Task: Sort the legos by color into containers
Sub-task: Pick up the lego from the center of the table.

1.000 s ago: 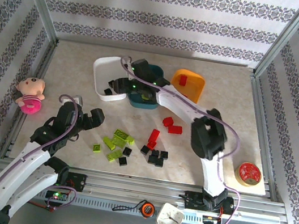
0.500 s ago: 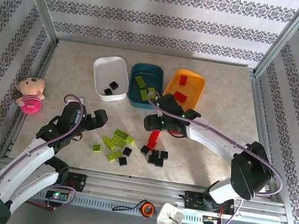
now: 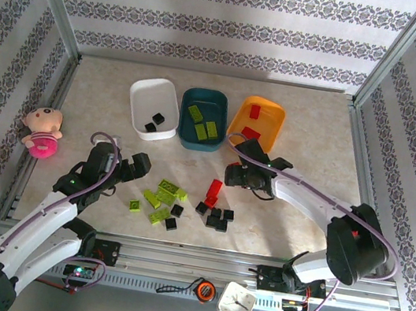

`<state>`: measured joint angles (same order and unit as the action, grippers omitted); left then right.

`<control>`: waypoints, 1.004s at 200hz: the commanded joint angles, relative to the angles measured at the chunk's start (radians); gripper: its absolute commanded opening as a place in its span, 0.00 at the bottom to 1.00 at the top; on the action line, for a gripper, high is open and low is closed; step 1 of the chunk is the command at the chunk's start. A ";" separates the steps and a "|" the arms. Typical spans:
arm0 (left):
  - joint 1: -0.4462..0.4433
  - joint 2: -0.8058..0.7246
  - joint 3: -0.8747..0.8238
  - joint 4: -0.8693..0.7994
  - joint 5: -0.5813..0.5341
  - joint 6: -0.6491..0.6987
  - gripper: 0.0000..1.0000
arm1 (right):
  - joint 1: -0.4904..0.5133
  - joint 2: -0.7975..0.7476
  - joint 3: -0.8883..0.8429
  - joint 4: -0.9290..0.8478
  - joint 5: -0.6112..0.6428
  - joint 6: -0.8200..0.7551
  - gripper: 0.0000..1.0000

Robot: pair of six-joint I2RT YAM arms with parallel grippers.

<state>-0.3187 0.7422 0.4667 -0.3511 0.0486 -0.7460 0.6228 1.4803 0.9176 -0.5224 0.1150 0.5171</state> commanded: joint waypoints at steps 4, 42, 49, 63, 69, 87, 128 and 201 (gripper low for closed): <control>0.014 -0.010 -0.013 0.020 -0.004 -0.009 1.00 | -0.009 0.069 -0.002 0.004 0.043 -0.041 0.78; 0.014 -0.010 -0.016 0.024 -0.007 -0.009 1.00 | -0.021 0.149 0.017 0.037 0.062 -0.061 0.85; 0.015 -0.010 -0.016 0.026 -0.006 -0.008 1.00 | -0.026 0.162 0.018 0.049 0.061 -0.061 0.85; 0.015 -0.009 -0.015 0.024 -0.004 -0.009 1.00 | -0.033 0.178 0.015 0.081 0.057 -0.067 0.84; 0.015 -0.010 -0.014 0.023 -0.004 -0.008 1.00 | -0.036 0.184 0.013 0.095 0.051 -0.071 0.83; 0.015 -0.010 -0.015 0.018 -0.007 -0.006 1.00 | -0.047 0.206 0.012 0.128 0.035 -0.081 0.81; 0.015 -0.009 -0.022 0.024 -0.007 -0.011 1.00 | -0.063 0.244 0.023 0.160 0.019 -0.092 0.77; 0.014 -0.009 -0.025 0.026 -0.008 -0.012 1.00 | -0.065 0.127 -0.064 0.173 -0.029 -0.092 0.54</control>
<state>-0.3187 0.7414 0.4488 -0.3508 0.0486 -0.7460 0.5663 1.6852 0.9066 -0.3649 0.1112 0.4168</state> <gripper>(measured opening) 0.997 0.612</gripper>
